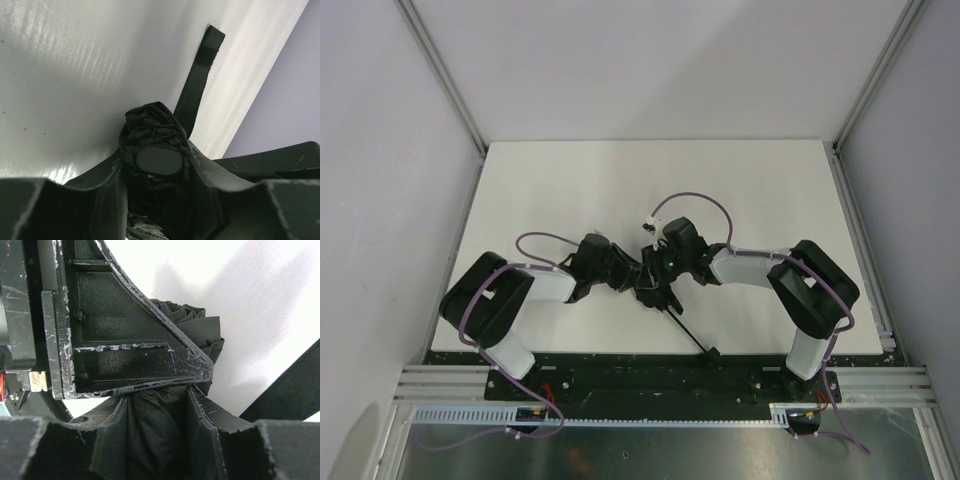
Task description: Put away the umbrella
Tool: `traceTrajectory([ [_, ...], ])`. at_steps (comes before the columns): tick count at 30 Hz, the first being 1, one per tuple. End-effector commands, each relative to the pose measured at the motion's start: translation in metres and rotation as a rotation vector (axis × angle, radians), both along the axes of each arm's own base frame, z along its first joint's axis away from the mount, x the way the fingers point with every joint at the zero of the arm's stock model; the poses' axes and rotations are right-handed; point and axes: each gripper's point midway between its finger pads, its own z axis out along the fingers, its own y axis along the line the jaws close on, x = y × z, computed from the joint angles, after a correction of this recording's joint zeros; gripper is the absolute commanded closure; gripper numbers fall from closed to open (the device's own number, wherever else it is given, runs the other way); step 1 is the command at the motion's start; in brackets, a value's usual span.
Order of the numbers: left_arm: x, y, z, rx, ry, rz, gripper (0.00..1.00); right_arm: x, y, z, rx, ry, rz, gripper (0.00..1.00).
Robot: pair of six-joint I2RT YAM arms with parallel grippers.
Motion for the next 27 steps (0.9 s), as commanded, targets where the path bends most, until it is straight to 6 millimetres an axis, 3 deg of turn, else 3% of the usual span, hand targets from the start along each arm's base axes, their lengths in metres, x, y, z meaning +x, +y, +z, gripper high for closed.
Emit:
traceTrajectory([
  [1,-0.013,-0.001,-0.004,0.03,0.005,-0.052,0.91,0.014,0.019,0.065,0.227,-0.052,0.004,0.97],
  [3,-0.012,0.0,-0.002,0.024,0.006,-0.047,0.97,0.014,0.012,0.059,0.176,-0.065,-0.009,0.77],
  [7,-0.011,0.003,0.0,0.011,0.013,-0.032,1.0,0.011,-0.003,0.047,0.003,-0.168,-0.041,0.4],
  [9,-0.01,0.005,0.001,0.002,0.024,-0.022,1.0,0.003,-0.011,0.039,-0.097,-0.219,-0.039,0.27],
  [11,-0.011,0.005,0.001,-0.003,0.035,-0.018,1.0,-0.001,-0.017,0.033,-0.185,-0.272,-0.046,0.21],
  [16,-0.012,0.008,-0.003,0.001,0.062,-0.008,1.0,-0.012,-0.021,0.013,-0.355,-0.349,-0.031,0.16],
  [22,-0.012,0.007,-0.003,0.004,0.075,-0.01,1.0,-0.011,-0.019,-0.009,-0.573,-0.444,0.0,0.17],
  [25,-0.012,0.008,-0.002,0.007,0.075,-0.011,1.0,-0.006,-0.02,-0.015,-0.661,-0.492,-0.001,0.24],
  [27,-0.012,0.008,-0.002,0.007,0.078,-0.011,1.0,-0.005,-0.023,-0.02,-0.693,-0.495,-0.001,0.38],
])
